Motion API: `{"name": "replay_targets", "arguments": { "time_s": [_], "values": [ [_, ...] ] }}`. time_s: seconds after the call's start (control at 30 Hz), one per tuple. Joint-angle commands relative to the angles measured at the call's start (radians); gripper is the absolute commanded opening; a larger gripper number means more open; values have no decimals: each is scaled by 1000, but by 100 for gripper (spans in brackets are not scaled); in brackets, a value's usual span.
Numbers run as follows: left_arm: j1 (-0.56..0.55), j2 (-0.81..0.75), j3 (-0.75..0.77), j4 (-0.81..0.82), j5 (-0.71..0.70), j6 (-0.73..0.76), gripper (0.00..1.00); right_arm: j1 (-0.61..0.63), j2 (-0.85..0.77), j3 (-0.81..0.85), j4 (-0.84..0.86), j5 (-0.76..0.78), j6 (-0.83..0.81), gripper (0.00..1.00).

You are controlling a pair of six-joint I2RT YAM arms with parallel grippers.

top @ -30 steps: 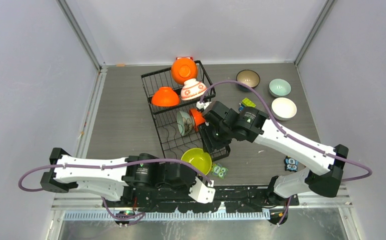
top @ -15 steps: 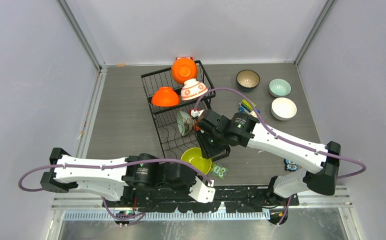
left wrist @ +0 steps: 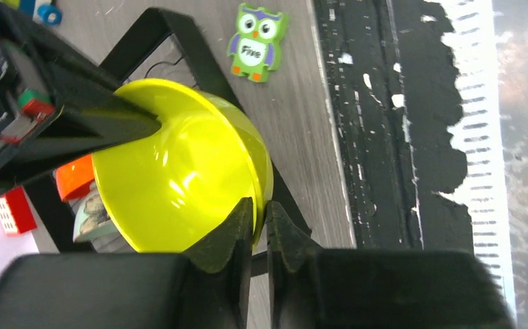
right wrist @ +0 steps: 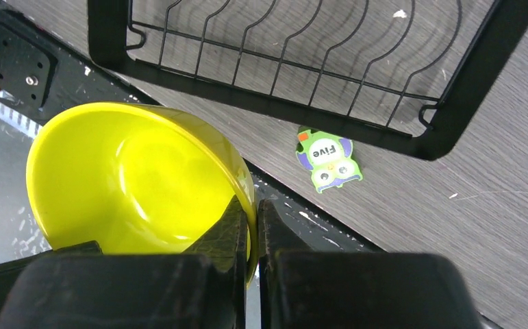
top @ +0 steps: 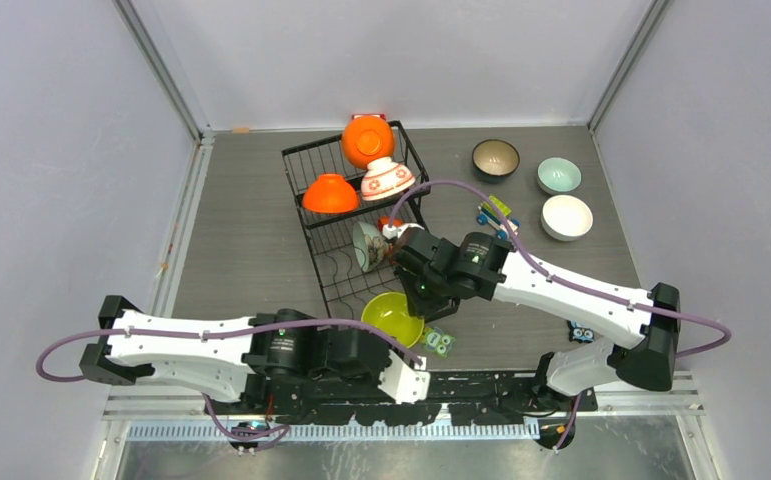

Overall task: Unload the bowls from the dish rack
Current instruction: Place the bowl at the center of the board.

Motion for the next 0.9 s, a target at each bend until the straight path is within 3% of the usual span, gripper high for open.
{"name": "replay_targets", "arguments": {
  "time_s": [0.0, 0.07, 0.13, 0.23, 0.27, 0.3, 0.57, 0.7, 0.77, 0.87],
  "values": [
    [-3, -26, -12, 96, -177, -59, 27, 6, -87, -9, 69, 67, 63, 1],
    [-3, -28, -15, 110, -248, -101, 45, 6, -110, -16, 80, 110, 74, 1],
    [-3, -31, -14, 122, -326, -164, 57, 7, -136, -18, 86, 170, 88, 1],
    [-3, -38, -10, 122, -405, -254, 67, 5, -186, -41, 107, 259, 112, 1],
    [-3, -43, -13, 124, -406, -279, 94, 5, -205, -52, 117, 283, 123, 1],
    [-3, -48, -15, 130, -407, -311, 99, 5, -229, -63, 126, 309, 131, 1],
    [24, -127, -60, 296, -417, -686, 100, 6, -349, -150, 173, 471, 178, 1],
    [147, -199, -81, 294, -456, -1020, 100, 6, -380, -184, 171, 511, 202, 1],
    [242, -234, -102, 280, -404, -1184, 100, 6, -389, -200, 169, 517, 212, 1],
    [294, -238, -114, 256, -372, -1357, 100, 5, -393, -217, 166, 524, 226, 1]
  ]
}}
